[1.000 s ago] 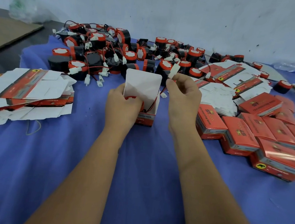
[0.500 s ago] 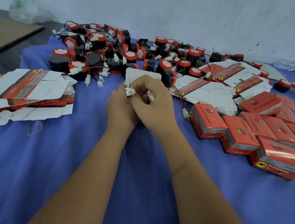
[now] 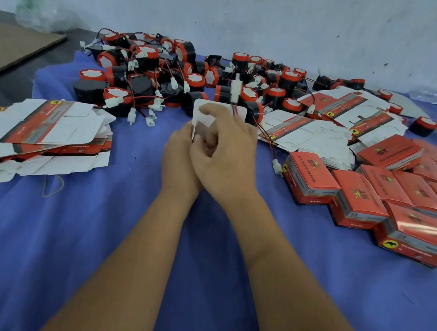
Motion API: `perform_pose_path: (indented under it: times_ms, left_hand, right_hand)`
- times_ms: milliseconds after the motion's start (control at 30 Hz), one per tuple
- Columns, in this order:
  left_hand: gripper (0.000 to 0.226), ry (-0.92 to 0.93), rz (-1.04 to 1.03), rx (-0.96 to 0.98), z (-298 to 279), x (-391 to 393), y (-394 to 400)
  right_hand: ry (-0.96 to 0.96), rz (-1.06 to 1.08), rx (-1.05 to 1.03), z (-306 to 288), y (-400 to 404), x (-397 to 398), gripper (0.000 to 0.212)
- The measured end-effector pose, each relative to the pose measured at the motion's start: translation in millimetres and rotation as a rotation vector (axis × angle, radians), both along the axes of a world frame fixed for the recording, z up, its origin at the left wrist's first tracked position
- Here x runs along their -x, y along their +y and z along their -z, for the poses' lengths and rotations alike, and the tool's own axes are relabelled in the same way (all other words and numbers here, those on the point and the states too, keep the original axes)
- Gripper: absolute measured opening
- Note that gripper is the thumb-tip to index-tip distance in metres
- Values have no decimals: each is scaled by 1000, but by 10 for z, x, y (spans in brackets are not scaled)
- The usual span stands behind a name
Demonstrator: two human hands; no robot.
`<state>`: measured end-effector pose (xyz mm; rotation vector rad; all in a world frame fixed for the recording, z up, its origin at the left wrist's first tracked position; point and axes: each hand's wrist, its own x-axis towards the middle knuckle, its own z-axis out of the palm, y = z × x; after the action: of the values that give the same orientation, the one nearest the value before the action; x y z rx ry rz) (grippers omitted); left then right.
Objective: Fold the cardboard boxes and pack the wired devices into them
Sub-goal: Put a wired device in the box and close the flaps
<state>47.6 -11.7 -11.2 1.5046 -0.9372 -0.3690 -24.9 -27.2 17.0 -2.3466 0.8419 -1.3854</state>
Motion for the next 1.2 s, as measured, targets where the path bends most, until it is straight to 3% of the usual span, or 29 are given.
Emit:
perform_pose_path:
  times_ms: [33,133,300,367,433,533,633,700,767,900,1100,1200]
  left_hand:
    - [12,-50,-32,-54,-15,-7,-15]
    - [10,25,-28,-59,-84,18,33]
    - [34,43,7,-52,-137,43,103]
    - [36,14,36,-40,-121,37,96]
    - [38,-12,48,-53,-113,42,90]
    - [34,25,44,-65,-114,45,93]
    - [22,65,30,-62,-103,41,80]
    - [20,62,22,-64,-89,27,55]
    - [20,57,25,-59,-68,12,40]
    - [26,66,-25,-13,-67,0,43]
    - [29,71,-77,9,-56,-26,28]
    - [32,85,-73,17,-56,-21,23]
  right_hand:
    - [-60,57,-13,-13,-6,16,33]
    - [-287,222,-84,-55,-73,93,36]
    - [-200,224,-229,-121,-201,182,67]
    - [-250,222,-278,-112,-236,188,60]
    - [-289,209,-307,-112,-252,198,37]
    - [-353,100,-313,-148,-196,228,15]
    - [-456,-193,-436,-160,-151,251,22]
    - [-502,-270,-558,-151,-156,253,31]
    - [-429,-170,-548,-113,-186,242,33]
    - [-253,-5,-399,-56,-274,268,6]
    - [-44,55,-260,10,-344,309,36]
    - [92,152,-153,34,-393,338,38]
